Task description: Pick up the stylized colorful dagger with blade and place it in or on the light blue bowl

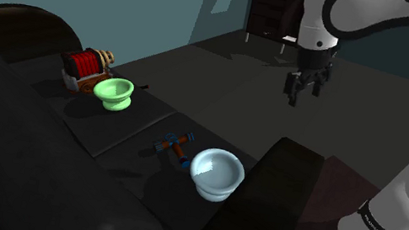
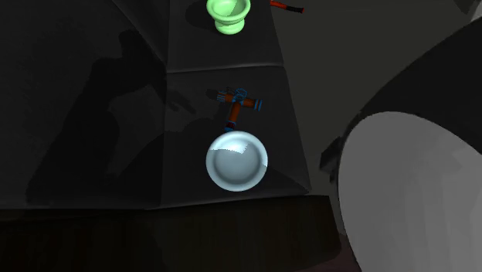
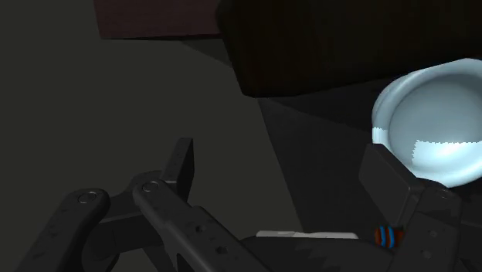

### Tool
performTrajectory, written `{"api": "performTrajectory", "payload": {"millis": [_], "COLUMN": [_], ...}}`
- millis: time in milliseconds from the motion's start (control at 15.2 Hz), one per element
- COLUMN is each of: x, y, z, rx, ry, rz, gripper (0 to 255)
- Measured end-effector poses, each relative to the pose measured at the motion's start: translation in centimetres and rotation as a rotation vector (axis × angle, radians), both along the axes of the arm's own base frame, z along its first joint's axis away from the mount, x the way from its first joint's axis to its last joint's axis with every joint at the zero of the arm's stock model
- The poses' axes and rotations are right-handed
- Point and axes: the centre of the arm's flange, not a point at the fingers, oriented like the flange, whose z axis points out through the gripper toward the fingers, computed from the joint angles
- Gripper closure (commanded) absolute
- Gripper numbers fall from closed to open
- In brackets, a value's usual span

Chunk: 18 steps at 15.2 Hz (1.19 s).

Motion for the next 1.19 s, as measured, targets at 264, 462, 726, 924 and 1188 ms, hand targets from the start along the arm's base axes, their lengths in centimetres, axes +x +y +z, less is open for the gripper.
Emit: {"api": "performTrajectory", "payload": {"millis": [264,462,726,924,1188], "x": [2.9,5.1,8.0,10.0,12.7], "y": [3.3,5.5,8.5,11.0,14.1], "z": [-3.3,-5.7,-8.7,-11.1,-14.2], "rx": [-0.003,-0.006,-0.010,-0.012,-0.015], "ry": [-0.011,-0.018,-0.028,-0.036,-0.047], "rz": [0.010,0.016,0.025,0.032,0.041], "gripper": [0,0,0,0,0]}}
